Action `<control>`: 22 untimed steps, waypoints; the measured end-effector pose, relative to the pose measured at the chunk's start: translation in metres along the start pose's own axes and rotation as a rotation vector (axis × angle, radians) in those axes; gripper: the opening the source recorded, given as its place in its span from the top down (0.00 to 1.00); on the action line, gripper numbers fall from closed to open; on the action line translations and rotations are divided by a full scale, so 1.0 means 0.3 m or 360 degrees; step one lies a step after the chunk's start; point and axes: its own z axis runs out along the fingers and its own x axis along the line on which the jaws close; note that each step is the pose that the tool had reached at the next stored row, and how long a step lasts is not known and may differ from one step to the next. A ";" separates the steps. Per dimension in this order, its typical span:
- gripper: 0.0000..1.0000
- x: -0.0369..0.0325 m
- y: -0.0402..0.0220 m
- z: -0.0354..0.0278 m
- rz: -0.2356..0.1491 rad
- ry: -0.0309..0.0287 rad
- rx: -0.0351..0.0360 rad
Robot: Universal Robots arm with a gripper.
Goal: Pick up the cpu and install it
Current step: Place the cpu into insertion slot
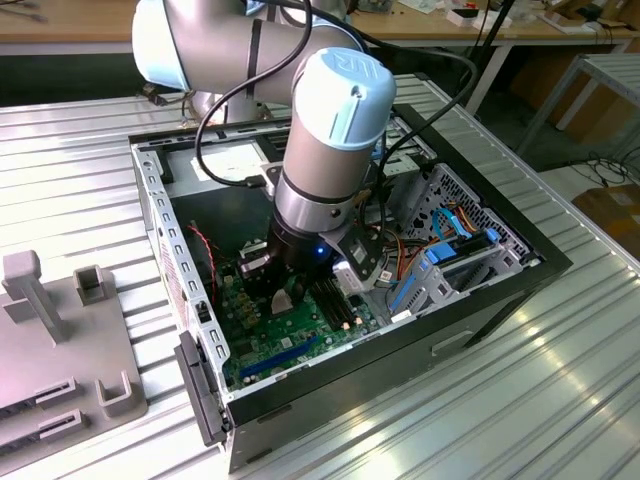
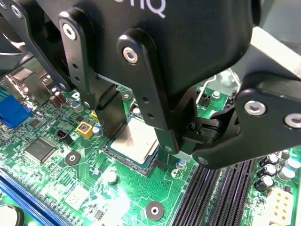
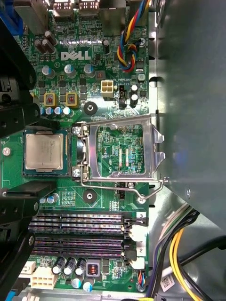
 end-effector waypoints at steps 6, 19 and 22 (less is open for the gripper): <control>0.46 0.001 0.000 -0.019 0.0000 0.00001 0.0000; 0.89 0.003 -0.001 -0.058 0.0000 0.00029 0.0000; 0.89 0.003 -0.001 -0.058 0.0000 0.00028 0.0000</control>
